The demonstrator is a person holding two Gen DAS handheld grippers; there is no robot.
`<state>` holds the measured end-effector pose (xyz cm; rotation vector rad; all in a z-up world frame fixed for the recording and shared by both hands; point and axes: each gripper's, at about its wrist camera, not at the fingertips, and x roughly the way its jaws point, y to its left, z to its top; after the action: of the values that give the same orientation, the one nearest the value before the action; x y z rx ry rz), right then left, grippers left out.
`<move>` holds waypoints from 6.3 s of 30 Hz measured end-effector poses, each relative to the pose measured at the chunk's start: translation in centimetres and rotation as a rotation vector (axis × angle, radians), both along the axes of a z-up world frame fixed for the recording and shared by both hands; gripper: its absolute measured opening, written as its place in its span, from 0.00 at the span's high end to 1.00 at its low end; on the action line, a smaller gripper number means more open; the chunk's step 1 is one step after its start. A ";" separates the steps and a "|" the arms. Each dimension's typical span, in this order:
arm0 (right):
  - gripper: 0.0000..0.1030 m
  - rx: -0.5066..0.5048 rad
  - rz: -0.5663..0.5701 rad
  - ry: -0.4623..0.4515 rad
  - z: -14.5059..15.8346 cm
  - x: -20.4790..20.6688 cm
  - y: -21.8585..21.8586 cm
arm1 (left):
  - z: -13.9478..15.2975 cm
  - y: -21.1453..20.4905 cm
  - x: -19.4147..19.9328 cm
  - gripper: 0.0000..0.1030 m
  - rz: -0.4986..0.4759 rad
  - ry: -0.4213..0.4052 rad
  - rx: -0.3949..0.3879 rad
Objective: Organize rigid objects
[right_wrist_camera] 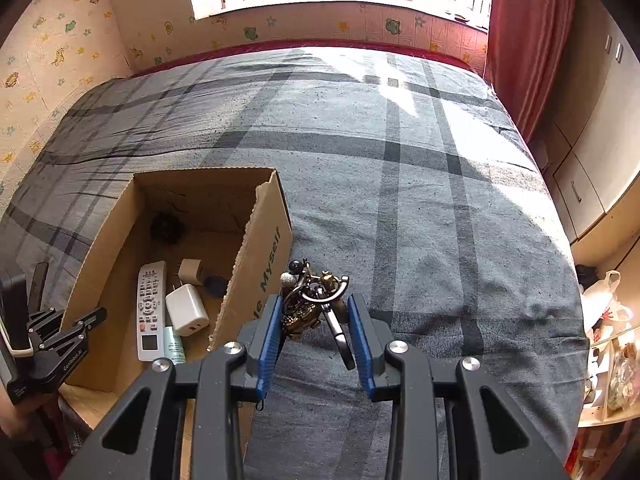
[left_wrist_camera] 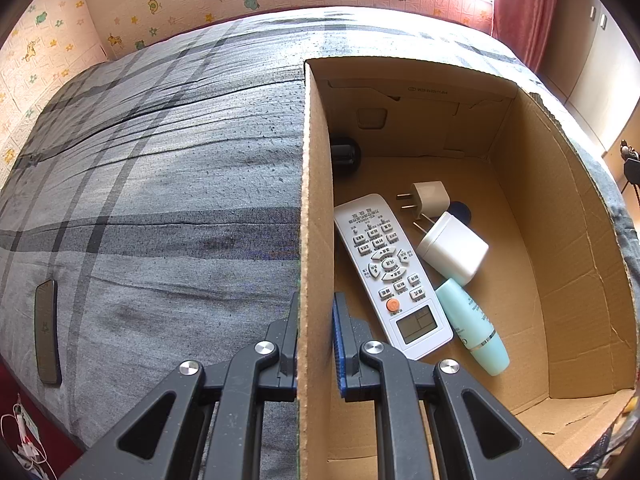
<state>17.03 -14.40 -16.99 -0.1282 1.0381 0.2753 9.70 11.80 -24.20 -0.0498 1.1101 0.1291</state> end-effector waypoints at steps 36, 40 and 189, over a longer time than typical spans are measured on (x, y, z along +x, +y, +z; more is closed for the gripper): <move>0.66 -0.029 0.286 0.107 -4.1 2.4 14.5 | -0.1 0.1 0.0 0.87 -0.002 0.000 -0.005; 0.66 -0.060 0.293 0.137 -5.7 2.9 15.4 | -0.1 0.1 0.0 0.87 -0.002 0.000 -0.004; 0.00 0.043 0.039 -0.120 6.1 -16.5 1.7 | 14.1 -12.3 -12.3 0.00 -0.011 -0.245 0.127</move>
<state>0.56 -12.74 -10.84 -0.1249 0.9112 0.3215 -2.63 -0.51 -10.05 0.0532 0.8552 0.1792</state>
